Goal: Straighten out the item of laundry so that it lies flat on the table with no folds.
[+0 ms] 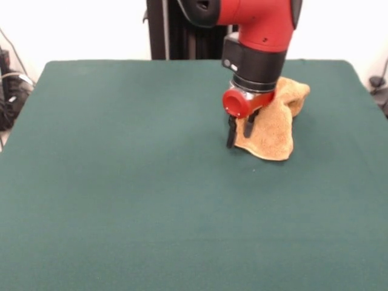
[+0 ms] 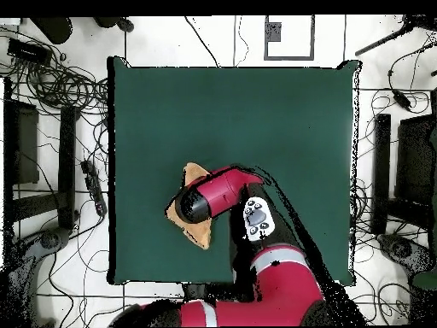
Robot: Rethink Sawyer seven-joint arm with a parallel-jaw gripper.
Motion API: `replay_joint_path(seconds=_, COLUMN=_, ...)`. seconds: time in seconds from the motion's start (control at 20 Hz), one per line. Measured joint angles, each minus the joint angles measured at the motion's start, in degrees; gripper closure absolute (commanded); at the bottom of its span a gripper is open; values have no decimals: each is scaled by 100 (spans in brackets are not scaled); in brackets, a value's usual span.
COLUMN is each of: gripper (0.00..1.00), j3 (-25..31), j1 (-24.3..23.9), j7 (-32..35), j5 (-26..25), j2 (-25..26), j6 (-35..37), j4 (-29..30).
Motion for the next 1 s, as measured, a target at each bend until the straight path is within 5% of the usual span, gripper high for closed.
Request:
replay_joint_path(seconds=0.55, gripper=0, j3=137, j1=-294, j7=0, j5=501, j2=107, j6=156, j4=-55)
replay_joint_path(seconds=1.0, gripper=0, j3=679, j1=-883, j7=-1, j5=976, j2=317, j6=1110, j4=-331)
